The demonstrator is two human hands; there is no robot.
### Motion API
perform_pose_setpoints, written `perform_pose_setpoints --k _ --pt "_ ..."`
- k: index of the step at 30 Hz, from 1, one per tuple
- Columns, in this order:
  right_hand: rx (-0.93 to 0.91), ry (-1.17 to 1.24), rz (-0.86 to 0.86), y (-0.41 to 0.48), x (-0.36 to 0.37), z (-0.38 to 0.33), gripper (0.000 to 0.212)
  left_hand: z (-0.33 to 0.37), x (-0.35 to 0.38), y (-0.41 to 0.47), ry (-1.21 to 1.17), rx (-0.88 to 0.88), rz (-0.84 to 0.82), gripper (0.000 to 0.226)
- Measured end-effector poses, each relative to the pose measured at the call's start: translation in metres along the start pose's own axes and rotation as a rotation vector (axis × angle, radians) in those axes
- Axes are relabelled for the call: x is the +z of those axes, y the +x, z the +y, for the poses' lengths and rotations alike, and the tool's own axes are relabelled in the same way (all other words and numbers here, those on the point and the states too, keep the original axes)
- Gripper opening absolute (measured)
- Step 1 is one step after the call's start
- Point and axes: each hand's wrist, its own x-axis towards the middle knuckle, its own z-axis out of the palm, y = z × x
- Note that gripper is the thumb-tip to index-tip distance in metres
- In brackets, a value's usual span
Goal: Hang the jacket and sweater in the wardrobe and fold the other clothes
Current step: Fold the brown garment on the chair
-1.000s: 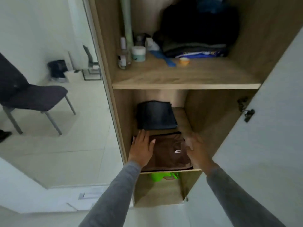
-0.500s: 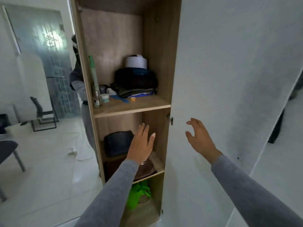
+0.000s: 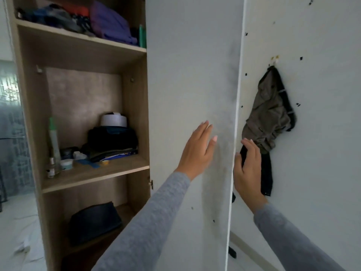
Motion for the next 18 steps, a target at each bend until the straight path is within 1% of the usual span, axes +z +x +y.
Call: perform_pose_setpoints --k 2,5,6,7,8,9,11,13,16,18 --pt "0.101 0.042 -0.097 -0.002 -0.003 0.021 0.042 0.017 0.019 0.021 0.063 0.11 0.015 0.046" --pt "0.227 0.113 -0.333 -0.004 -0.006 0.049 0.046 0.034 0.06 0.042 0.228 0.259 -0.071 0.047" --pt "0.262 0.147 -0.396 -0.005 -0.005 0.054 0.038 0.034 0.073 0.047 0.332 0.301 -0.103 0.048" --pt "0.302 0.203 -0.447 -0.008 -0.001 0.055 0.023 0.03 0.083 0.049 0.464 0.332 -0.118 0.049" --pt "0.327 0.237 -0.461 -0.012 0.004 0.055 0.019 0.024 0.089 0.049 0.611 0.344 -0.124 0.05" --pt "0.345 0.271 -0.438 -0.016 0.009 0.055 0.021 0.018 0.093 0.048 0.751 0.359 -0.121 0.052" --pt "0.371 0.31 -0.355 -0.025 0.013 0.055 0.021 0.009 0.096 0.045 0.902 0.385 -0.106 0.056" --pt "0.327 0.328 -0.305 -0.031 0.015 0.056 0.021 0.01 0.09 0.042 0.898 0.377 -0.068 0.054" --pt "0.188 0.385 -0.261 -0.039 0.019 0.055 0.02 0.013 0.071 0.029 0.9 0.345 0.037 0.059" --pt "0.089 0.435 -0.247 -0.048 0.025 0.049 0.036 0.014 0.053 0.018 0.883 0.317 0.056 0.061"
